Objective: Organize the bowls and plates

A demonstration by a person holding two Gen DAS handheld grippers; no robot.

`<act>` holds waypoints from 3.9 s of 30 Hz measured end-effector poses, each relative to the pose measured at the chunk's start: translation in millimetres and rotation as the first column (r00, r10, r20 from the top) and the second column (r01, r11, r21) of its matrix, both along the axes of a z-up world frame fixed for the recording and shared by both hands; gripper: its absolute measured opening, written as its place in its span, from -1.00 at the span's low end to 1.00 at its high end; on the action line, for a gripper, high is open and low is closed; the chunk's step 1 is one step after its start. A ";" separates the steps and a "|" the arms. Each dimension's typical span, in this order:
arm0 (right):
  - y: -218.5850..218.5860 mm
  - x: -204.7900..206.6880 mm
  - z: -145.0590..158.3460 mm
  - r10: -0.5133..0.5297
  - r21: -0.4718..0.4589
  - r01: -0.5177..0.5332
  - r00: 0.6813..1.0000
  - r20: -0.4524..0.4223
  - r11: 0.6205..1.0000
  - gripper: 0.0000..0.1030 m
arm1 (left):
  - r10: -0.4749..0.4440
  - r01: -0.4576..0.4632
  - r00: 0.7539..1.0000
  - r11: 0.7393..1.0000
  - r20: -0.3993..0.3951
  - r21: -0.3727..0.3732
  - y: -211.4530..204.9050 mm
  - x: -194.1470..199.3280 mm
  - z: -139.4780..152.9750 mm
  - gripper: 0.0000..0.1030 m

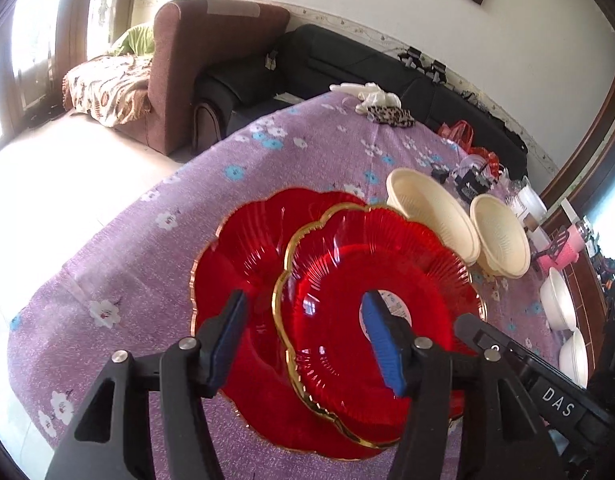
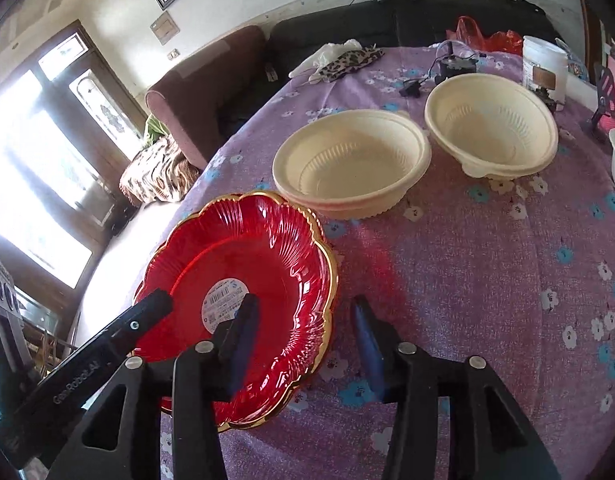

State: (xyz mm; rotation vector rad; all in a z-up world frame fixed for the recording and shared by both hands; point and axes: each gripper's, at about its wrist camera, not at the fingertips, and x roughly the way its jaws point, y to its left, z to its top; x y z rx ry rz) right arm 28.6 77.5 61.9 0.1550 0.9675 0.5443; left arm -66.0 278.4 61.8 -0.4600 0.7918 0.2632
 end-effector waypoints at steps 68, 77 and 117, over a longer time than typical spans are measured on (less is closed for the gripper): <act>-427.0 -21.1 -43.4 -0.569 0.058 0.589 0.799 -0.195 0.806 -0.65 | -0.440 0.436 0.898 0.889 -0.001 0.139 -210.7 -8.3 6.1 1.00; -320.7 -40.6 -32.5 -0.325 0.038 0.334 0.933 -0.156 0.942 -0.64 | -0.480 0.480 0.877 0.877 -0.029 0.010 -221.5 10.0 -5.3 1.00; -238.7 -59.9 -27.0 -0.170 -0.027 0.168 0.981 -0.098 0.985 -0.29 | -0.547 0.540 0.825 0.837 -0.141 -0.091 -237.0 27.3 -45.0 0.19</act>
